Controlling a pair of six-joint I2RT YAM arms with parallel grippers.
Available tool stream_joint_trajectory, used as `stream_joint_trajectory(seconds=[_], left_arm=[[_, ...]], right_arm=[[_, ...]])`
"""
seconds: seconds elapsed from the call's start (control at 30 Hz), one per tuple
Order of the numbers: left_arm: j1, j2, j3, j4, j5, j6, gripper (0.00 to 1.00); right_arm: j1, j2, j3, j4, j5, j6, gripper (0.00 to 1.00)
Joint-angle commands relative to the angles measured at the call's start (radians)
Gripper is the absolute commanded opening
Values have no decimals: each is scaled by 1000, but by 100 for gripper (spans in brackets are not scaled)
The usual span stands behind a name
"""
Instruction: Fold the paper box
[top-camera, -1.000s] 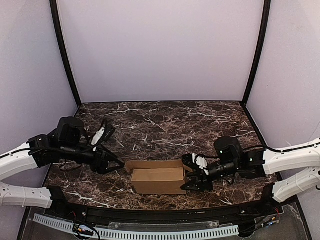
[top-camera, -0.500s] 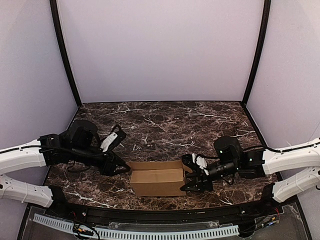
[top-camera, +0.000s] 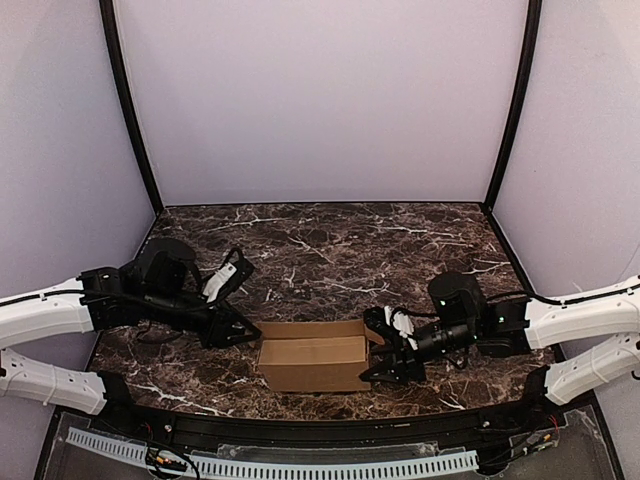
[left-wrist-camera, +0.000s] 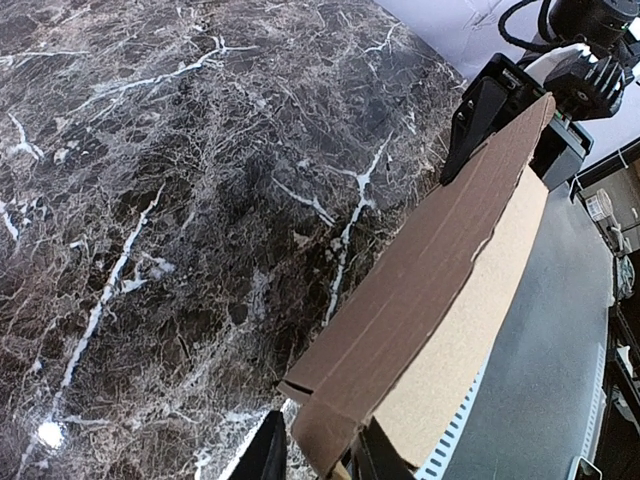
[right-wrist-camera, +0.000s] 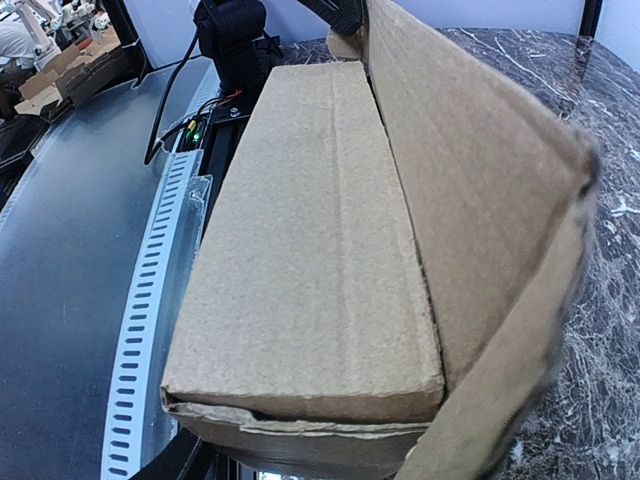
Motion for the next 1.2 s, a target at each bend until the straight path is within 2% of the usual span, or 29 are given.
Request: stream_joint_trajectory(seconds=[0.0,0.17,0.47,0.6,0.9,1.07,1.17], left_arm=[[-5,11,45,-73,-5,32,23],[-6,20,55,-108,-10,41,21],[-6,32,68,-116,-11,53,9],[-6,36,72,-111,0,55,1],[-5,64,122,-115,52,-5,0],[-11,114,146,-107,47,-90,1],[-16,132,146,-111,-6,-107,0]], right_arm=[[-7,-6,-6,36,18,-8,33],[-7,-3,0,36,27,-15,32],[-8,-4,3,37,34,-15,31],[-5,-5,0,41,36,-14,30],[11,-4,-17,113,169,-25,26],[40,17,-56,236,264,-12,26],[62,37,-95,333,338,7,27]])
